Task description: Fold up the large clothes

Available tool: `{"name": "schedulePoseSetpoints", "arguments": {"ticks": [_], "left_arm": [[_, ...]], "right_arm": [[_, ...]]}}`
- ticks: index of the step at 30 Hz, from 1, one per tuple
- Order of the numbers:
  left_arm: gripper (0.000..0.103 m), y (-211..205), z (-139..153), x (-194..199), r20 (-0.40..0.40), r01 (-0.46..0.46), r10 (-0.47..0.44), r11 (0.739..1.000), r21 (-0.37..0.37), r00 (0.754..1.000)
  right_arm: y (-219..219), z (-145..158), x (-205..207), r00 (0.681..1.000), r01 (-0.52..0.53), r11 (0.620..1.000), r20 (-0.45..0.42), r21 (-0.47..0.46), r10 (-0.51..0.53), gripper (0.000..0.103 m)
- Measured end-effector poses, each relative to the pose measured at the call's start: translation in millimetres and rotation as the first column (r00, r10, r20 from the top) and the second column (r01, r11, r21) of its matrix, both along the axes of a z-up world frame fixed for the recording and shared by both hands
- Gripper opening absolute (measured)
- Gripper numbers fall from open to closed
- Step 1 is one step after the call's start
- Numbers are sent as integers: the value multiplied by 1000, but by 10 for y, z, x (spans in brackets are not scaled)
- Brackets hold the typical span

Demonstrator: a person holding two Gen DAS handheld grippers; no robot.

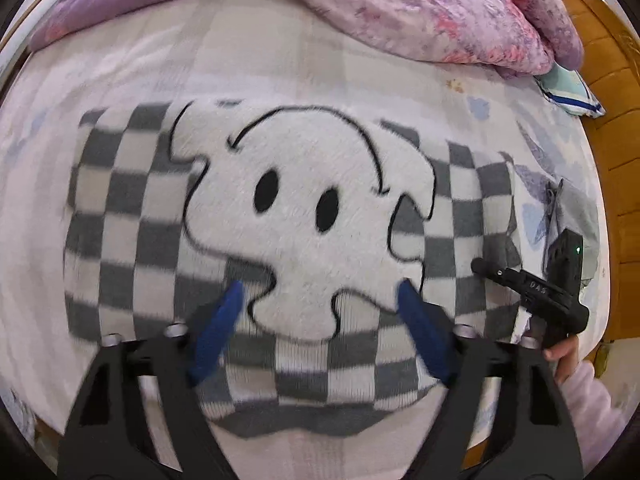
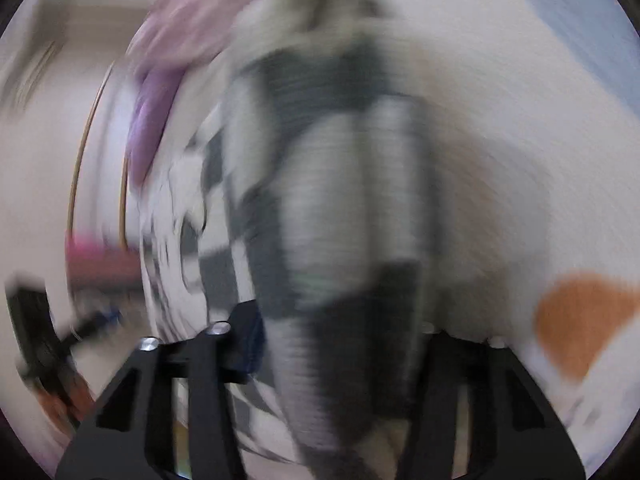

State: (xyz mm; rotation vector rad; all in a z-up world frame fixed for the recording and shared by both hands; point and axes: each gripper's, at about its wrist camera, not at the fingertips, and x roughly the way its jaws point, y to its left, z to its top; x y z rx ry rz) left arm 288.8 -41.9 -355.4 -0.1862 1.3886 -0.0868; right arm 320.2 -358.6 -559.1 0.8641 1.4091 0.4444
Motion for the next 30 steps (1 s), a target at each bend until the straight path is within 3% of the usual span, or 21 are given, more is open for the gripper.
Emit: {"name": "schedulePoseSetpoints", "arguments": {"ticks": [1, 2, 3, 4, 7, 12, 14, 16, 17, 18, 20, 23, 27, 30], "left_arm": [[56, -6, -25, 69, -12, 4, -4, 1000, 4, 1000], [46, -5, -64, 198, -27, 9, -9, 1000, 4, 1000], [28, 1, -86, 309, -29, 18, -18, 1000, -7, 999], [19, 3, -103, 401, -30, 25, -25, 1000, -11, 999], [9, 5, -182, 809, -63, 40, -36, 998, 55, 997], [6, -9, -370, 1491, -115, 68, -55, 992, 109, 992], [6, -42, -609, 1727, -175, 100, -74, 985, 143, 982], [5, -35, -988, 1797, -274, 92, -47, 984, 155, 961], [5, -64, -1172, 1796, -283, 119, -64, 977, 179, 957], [0, -86, -1226, 1799, -263, 130, -74, 971, 202, 962], [0, -97, -1307, 1864, -264, 110, -47, 967, 229, 963], [0, -181, -1262, 1914, -355, 187, -84, 946, 265, 931], [0, -99, -1084, 1719, -451, 130, -24, 970, 205, 892], [0, 59, -1267, 1702, -441, 57, 15, 987, 149, 897]], "right_arm": [[-5, 3, -34, 998, 47, 999, -29, -9, -47, 40], [33, 42, -48, 998, 54, 998, -30, -44, -56, 39], [83, 94, -53, 998, 49, 995, -26, -91, -51, 38], [155, 143, -47, 998, 42, 989, -32, -143, -47, 38], [231, 201, -18, 996, 48, 971, -65, -233, -65, 38], [400, 262, 36, 996, 7, 942, -81, -334, -36, 39], [449, 258, 56, 995, -6, 938, -92, -347, -28, 40], [481, 252, 74, 994, -11, 935, -104, -356, -28, 41], [527, 265, 94, 995, -24, 928, -101, -371, -15, 41], [606, 294, 140, 996, -36, 921, -94, -388, -1, 42], [697, 274, 182, 997, -55, 905, -79, -422, 24, 46], [739, 277, 168, 997, -68, 891, -69, -448, 42, 46], [694, 248, 189, 995, -73, 911, -88, -405, 41, 46], [711, 252, 210, 995, -80, 901, -92, -426, 44, 47]]}}
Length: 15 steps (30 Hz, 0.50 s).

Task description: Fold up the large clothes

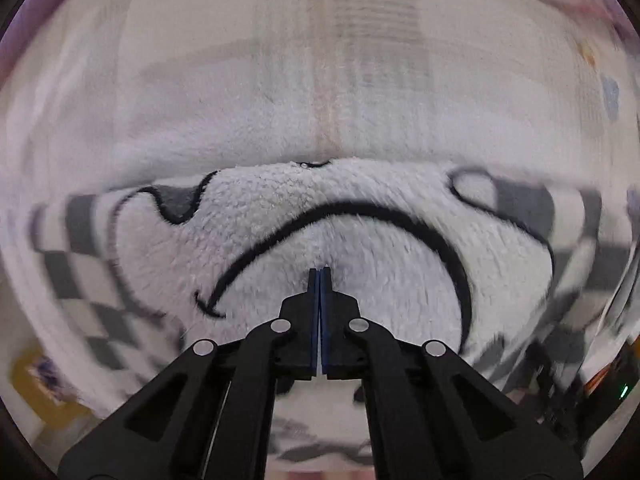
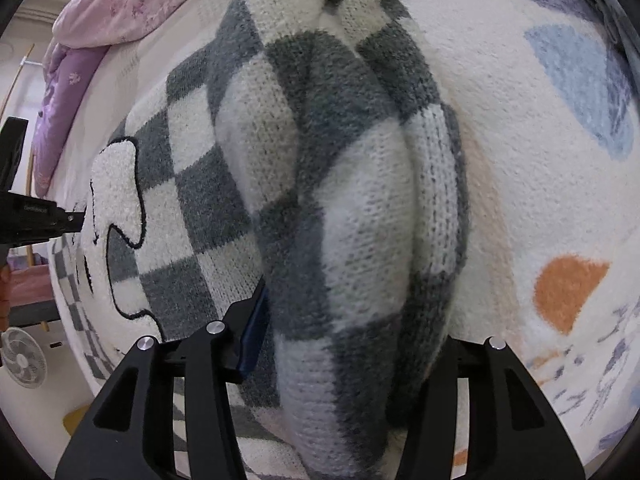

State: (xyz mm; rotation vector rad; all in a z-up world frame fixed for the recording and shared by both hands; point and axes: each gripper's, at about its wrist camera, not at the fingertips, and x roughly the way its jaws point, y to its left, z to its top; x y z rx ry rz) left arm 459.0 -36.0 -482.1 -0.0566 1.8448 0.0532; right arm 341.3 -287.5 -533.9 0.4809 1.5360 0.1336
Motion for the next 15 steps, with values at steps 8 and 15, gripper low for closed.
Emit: {"name": "schedulePoseSetpoints", "arguments": {"ticks": [8, 15], "left_arm": [[2, 454, 126, -347, -25, -171, 169, 973, -155, 985], [3, 439, -66, -357, -29, -133, 130, 981, -144, 991]], "right_arm": [[-28, 14, -38, 1000, -19, 1000, -1, -10, 19, 48], [-1, -35, 9, 999, -36, 999, 38, 19, 35, 49]]}}
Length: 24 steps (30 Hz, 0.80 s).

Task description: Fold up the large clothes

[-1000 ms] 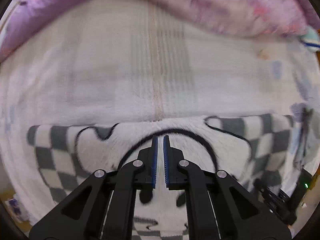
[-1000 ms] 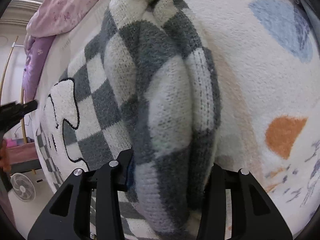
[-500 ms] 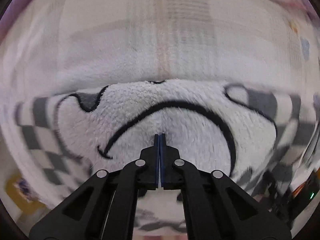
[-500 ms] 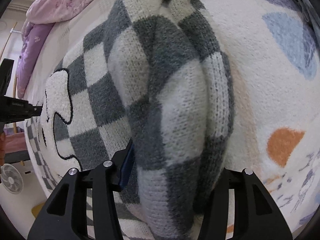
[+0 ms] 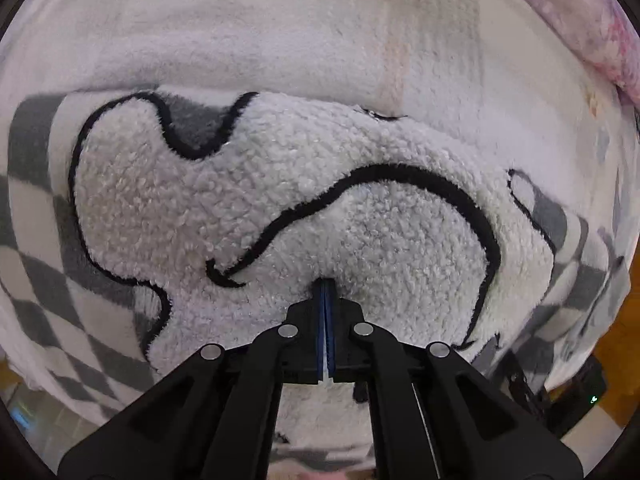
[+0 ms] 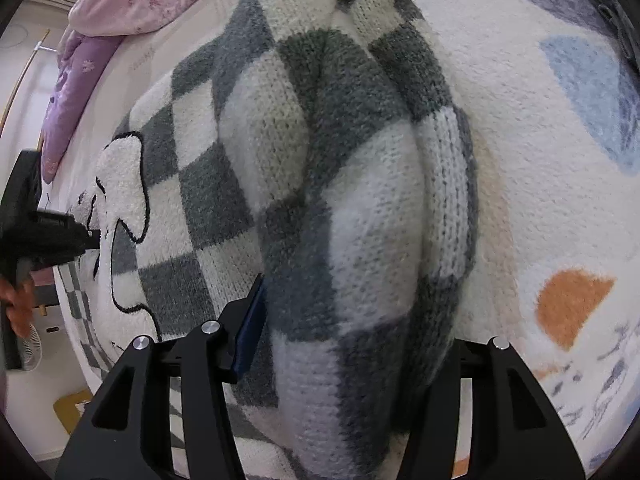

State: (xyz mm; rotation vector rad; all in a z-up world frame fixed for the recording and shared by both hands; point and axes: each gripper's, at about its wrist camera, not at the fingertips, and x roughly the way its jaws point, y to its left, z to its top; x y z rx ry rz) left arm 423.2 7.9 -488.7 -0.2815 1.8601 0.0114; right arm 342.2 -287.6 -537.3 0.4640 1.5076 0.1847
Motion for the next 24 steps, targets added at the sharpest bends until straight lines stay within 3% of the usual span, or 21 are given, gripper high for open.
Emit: {"name": "schedulePoseSetpoints", "arguments": {"ticks": [2, 4, 6, 8, 10, 13, 16, 19, 22, 24], "left_arm": [[3, -32, 144, -95, 9, 59, -60, 998, 17, 998], [3, -19, 225, -372, 0, 10, -10, 1000, 24, 1000], [3, -105, 210, -600, 107, 71, -78, 995, 69, 991], [4, -74, 95, -611, 160, 16, -29, 996, 83, 987], [2, -30, 101, -528, 103, -36, 29, 997, 67, 994], [2, -102, 315, -670, 78, 77, -85, 992, 100, 993], [2, 23, 177, -1132, 100, -19, 17, 1000, 21, 995], [3, 240, 25, -1250, 181, -105, 121, 990, -92, 976], [3, 418, 149, -1443, 175, -51, 71, 992, -118, 982], [3, 228, 201, -1851, 136, 13, -6, 999, -51, 991]], "right_arm": [[-12, 18, -16, 1000, 8, 1000, -26, -18, -9, 49], [5, 16, 39, 998, 9, 999, -67, -33, -11, 49], [34, 3, 77, 997, 14, 999, -77, -39, -17, 50], [40, -5, 58, 998, 28, 999, -50, -31, -30, 51], [2, 3, -13, 999, 31, 999, -15, -18, -32, 51], [-19, 22, -8, 999, 23, 1000, -39, -17, -24, 51], [-9, 2, 55, 997, 23, 999, -69, -27, -25, 52], [18, 10, 23, 1000, 13, 1000, -19, -28, -14, 52], [60, 34, -19, 999, 22, 999, -23, -28, -23, 53], [71, 29, -3, 998, 20, 999, -59, -39, -22, 53]]}}
